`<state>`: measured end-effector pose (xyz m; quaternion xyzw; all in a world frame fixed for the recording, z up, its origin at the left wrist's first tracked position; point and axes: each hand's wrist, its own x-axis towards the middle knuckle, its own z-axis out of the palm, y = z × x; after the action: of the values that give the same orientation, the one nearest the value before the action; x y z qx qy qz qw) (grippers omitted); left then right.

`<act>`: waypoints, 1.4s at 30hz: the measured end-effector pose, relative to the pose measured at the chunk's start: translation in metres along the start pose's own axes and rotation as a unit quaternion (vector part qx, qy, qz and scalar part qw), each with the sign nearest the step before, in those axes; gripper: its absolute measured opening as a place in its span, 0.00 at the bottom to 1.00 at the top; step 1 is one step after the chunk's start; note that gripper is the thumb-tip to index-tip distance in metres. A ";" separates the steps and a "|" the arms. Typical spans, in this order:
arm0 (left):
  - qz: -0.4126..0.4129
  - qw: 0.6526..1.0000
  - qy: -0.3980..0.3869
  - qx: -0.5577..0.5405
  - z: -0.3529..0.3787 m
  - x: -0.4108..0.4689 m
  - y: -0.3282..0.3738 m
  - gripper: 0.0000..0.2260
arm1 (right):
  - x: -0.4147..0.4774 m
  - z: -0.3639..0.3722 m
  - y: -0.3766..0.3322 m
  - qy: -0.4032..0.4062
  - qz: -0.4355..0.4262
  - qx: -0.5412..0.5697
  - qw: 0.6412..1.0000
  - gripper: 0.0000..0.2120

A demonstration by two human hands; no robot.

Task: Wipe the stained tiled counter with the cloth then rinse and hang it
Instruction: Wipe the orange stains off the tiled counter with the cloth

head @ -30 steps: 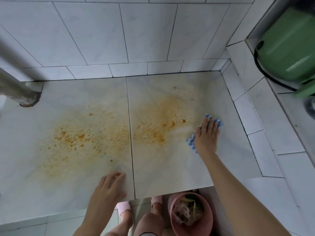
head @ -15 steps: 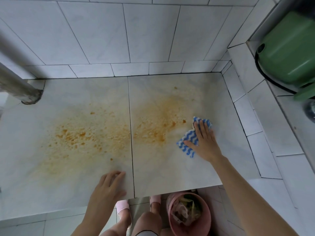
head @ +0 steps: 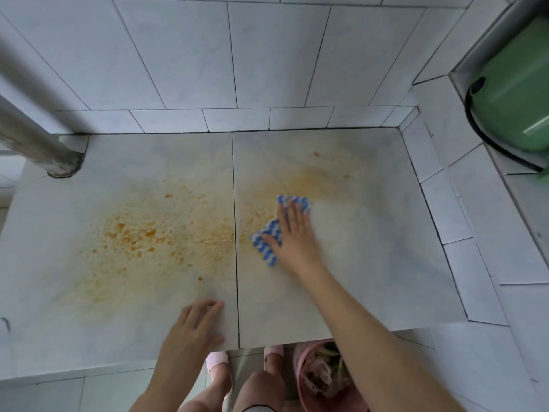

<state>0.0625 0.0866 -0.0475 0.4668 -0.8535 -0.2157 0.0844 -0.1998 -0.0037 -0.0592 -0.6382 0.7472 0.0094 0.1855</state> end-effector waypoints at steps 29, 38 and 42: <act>0.011 1.000 0.018 0.023 0.005 -0.004 -0.003 0.31 | -0.073 0.037 -0.041 -0.042 -0.029 0.014 0.999 0.47; -0.012 1.000 0.012 -0.004 0.001 -0.005 0.001 0.28 | -0.085 0.001 0.082 0.021 0.170 -0.001 0.985 0.54; -0.007 1.000 0.022 -0.001 0.000 -0.002 -0.001 0.20 | -0.072 -0.021 0.113 -0.010 0.249 0.035 0.968 0.46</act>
<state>0.0645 0.0876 -0.0474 0.4774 -0.8478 -0.2068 0.1027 -0.3048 0.0799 -0.0435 -0.4248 0.8806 0.0361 0.2070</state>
